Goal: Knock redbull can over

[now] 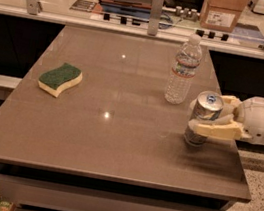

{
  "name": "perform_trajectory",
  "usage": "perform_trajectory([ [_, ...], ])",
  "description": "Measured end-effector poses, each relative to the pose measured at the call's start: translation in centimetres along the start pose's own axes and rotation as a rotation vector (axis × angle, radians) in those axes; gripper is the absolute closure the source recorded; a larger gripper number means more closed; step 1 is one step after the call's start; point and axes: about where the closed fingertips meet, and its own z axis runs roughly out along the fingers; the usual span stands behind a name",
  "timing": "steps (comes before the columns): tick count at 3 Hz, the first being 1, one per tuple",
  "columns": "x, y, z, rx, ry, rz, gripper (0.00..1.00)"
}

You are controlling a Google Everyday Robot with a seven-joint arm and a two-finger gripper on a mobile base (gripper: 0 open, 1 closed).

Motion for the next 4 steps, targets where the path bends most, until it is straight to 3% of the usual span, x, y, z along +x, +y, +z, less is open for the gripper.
perform_trajectory([
  [2, -1.8, -0.1, -1.6, 0.121, 0.205, -0.002, 1.00],
  [4, -2.1, 0.1, -2.9, 0.214, 0.422, 0.036, 1.00],
])
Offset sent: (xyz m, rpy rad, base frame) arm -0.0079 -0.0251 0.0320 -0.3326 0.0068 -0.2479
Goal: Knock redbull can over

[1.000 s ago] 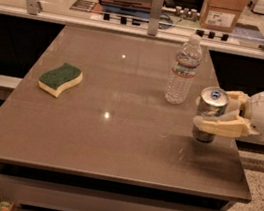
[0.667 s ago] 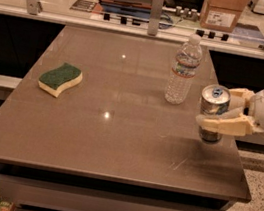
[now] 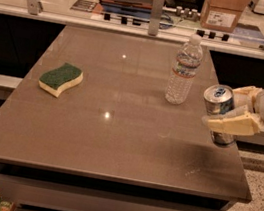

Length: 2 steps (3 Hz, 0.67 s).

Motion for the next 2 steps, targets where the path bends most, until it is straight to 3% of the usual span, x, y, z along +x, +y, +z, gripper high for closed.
perform_trajectory([
  [2, 2.4, -0.7, 0.8, 0.042, 0.215, 0.048, 1.00],
])
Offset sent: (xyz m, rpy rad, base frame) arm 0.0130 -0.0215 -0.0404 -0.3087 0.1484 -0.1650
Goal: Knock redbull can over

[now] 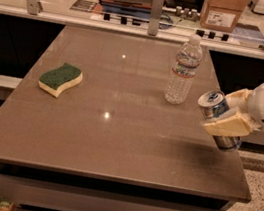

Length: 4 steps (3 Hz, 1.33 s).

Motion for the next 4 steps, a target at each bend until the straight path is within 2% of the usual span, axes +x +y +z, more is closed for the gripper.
perform_trajectory([
  [2, 2.0, -0.3, 2.2, 0.020, 0.195, 0.021, 1.00],
  [3, 3.2, -0.1, 3.6, 0.013, 0.268, 0.028, 1.00],
  [4, 4.5, 0.4, 5.7, -0.017, 0.310, 0.029, 1.00],
])
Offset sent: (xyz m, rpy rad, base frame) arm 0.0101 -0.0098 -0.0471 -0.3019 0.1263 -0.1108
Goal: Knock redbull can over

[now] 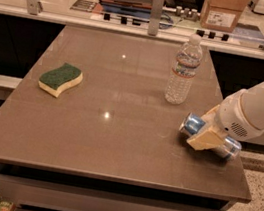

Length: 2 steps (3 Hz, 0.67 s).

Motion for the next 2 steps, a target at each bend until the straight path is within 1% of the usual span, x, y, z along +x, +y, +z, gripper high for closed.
perform_trajectory([
  [1, 0.00, 0.36, 1.49, -0.022, 0.029, -0.015, 1.00],
  [2, -0.22, 0.31, 1.07, -0.022, 0.029, -0.015, 0.84],
])
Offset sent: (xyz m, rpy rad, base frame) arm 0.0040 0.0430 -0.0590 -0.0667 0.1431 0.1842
